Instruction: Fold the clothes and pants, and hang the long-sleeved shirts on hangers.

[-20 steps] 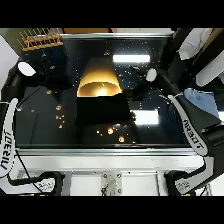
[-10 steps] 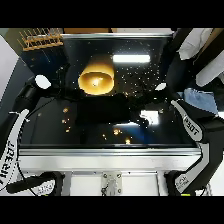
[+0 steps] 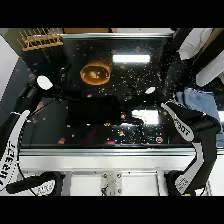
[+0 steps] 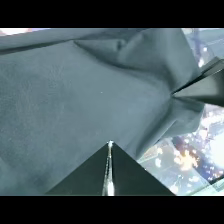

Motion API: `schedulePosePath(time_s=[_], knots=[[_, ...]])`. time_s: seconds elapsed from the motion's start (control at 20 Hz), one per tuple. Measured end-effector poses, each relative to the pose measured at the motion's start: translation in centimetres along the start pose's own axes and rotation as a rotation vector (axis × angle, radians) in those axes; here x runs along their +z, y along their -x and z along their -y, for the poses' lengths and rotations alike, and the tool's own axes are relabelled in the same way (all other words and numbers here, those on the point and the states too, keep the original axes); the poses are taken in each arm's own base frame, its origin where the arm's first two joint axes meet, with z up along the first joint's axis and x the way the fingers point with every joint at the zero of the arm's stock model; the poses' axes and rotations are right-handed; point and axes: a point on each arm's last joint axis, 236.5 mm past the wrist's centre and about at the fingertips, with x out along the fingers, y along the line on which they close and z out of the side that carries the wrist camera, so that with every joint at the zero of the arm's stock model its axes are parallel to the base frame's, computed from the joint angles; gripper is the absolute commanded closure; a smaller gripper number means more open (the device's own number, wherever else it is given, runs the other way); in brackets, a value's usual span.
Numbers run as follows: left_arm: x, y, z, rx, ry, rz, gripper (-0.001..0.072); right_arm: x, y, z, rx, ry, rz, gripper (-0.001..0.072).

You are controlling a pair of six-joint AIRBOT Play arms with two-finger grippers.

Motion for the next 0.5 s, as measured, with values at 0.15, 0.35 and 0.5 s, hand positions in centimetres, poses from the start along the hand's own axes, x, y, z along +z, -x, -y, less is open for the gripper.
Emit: schedulePosePath(time_s=[0.15,0.35,0.5], knots=[[0.0,0.0,0.0,-0.001,0.005,-0.002,0.0699,3.2,4.8,-0.5,-0.064,0.054,0.081,0.0698],[-0.1,0.0,0.0,-0.001,0.006,-0.004,0.0698,8.1,18.6,2.1,-0.307,0.042,0.294,0.0698],[-0.1,0.0,0.0,-0.001,0.006,-0.004,0.0698,9.0,31.1,4.8,-0.472,-0.040,0.500,0.0697]])
